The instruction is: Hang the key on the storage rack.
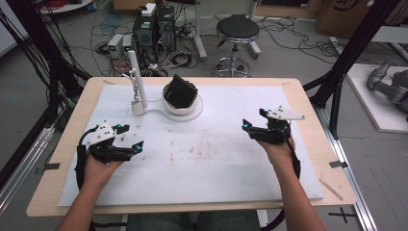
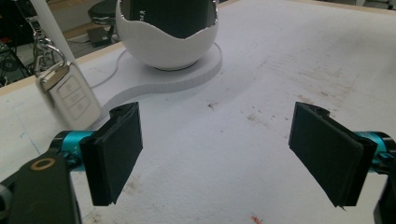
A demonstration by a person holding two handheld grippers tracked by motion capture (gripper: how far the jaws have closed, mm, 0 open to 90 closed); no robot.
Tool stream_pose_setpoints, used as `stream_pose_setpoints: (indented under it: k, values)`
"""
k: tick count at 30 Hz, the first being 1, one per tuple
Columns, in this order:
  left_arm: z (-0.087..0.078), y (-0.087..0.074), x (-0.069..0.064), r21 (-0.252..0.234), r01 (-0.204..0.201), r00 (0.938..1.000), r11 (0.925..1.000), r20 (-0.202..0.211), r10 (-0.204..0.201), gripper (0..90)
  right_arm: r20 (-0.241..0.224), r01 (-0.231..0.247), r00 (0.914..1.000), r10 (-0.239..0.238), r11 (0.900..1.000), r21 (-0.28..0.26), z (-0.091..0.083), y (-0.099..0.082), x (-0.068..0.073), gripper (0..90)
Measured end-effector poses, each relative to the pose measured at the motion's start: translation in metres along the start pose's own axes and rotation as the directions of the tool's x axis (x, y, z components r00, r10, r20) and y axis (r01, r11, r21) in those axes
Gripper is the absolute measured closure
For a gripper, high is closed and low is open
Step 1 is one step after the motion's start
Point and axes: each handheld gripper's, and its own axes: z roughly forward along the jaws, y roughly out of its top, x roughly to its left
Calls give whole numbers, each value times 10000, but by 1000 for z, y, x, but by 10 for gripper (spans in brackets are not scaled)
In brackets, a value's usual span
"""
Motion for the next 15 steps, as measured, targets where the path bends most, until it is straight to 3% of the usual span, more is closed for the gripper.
stream_pose_setpoints:
  k: [6, 9, 11, 15]
  values:
    - [1, -1, 0, 5, 85, 10000, 10000, 47, -85, 175, 38, -373, 9993, 374, 9993, -37, -6, -22, -1, 213]
    - [0, -1, -1, -58, 144, 9999, 9999, 92, -143, 175, -9, -675, 9977, 676, 9969, 411, -4, -37, 0, 202]
    - [0, -1, -1, -72, 115, 9999, 9999, 129, -115, 175, 62, -707, 9975, 704, 9949, 724, -2, -39, 1, 202]
    - [-2, -4, -4, 78, 22, 9998, 10000, 173, -23, 175, 163, -833, 9965, 826, 9954, 481, -1, -37, 0, 201]
